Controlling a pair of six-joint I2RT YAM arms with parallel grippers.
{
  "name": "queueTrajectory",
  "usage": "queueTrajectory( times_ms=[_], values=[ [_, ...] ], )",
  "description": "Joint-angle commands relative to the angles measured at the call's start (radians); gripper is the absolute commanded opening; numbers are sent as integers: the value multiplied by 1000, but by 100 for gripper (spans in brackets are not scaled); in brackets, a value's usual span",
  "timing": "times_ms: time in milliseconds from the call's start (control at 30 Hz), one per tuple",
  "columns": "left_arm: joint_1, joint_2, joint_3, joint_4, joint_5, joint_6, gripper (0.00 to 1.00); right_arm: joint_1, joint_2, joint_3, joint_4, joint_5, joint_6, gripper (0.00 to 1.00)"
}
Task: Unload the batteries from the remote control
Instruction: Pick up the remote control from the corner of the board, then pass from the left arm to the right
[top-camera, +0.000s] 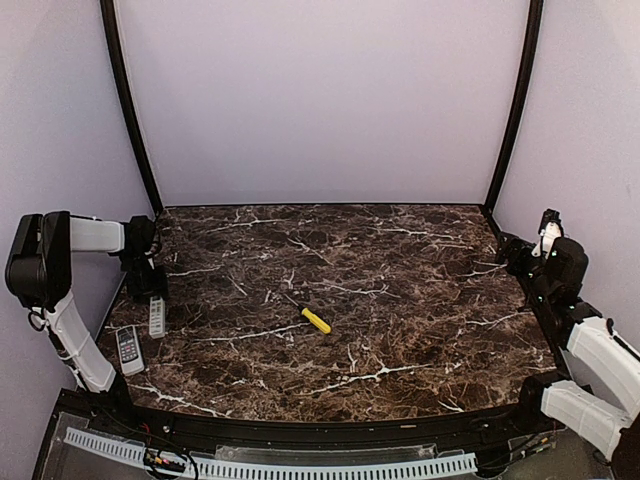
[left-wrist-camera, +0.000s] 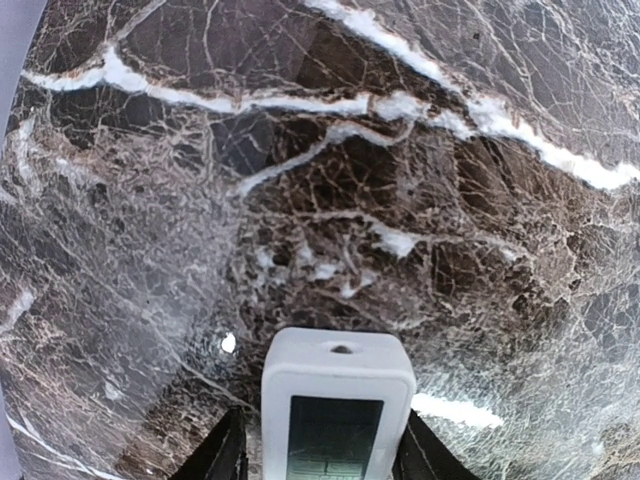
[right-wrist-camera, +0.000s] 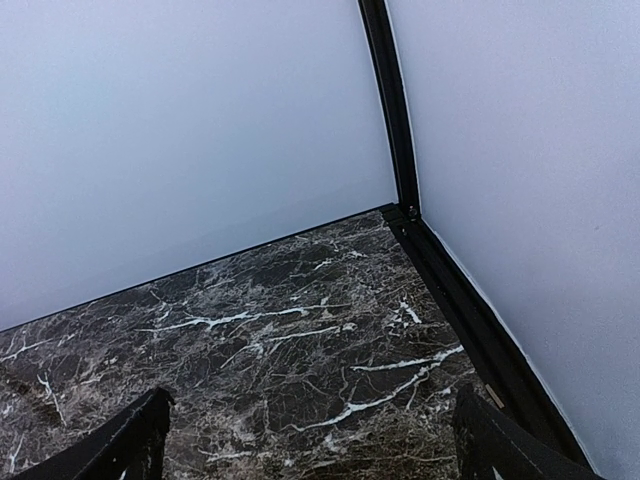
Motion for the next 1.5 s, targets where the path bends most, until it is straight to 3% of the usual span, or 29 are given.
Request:
queueTrajectory(
  times_ms=[0, 500, 833, 1000, 1100, 1267, 1400, 1467],
  values=[
    [-4, 3, 17, -31, -14, 11, 47, -2, -6, 30, 20, -5, 8, 96],
    [-6, -52, 0, -11, 0, 22, 38, -2, -10, 33, 16, -2, 7, 96],
    [-6, -259, -66, 57, 53, 12, 34, -3, -36, 29, 13, -32, 3, 96],
    [-11, -474, -102, 183, 298, 20, 34, -2, -56, 66, -14, -139, -18, 96],
    [-23, -561, -77, 259, 438, 24, 34, -1, -51, 147, -94, -302, -16, 96],
    [-52, -582, -43, 513, 795, -15, 34, 25, -4, 309, -211, -638, 28, 96],
    [-128, -562, -37, 830, 1034, -122, 33, 134, 92, 445, -275, -732, 79, 98],
    [-185, -532, 14, 913, 1119, -154, 32, 204, 155, 499, -279, -773, 114, 97]
  ],
)
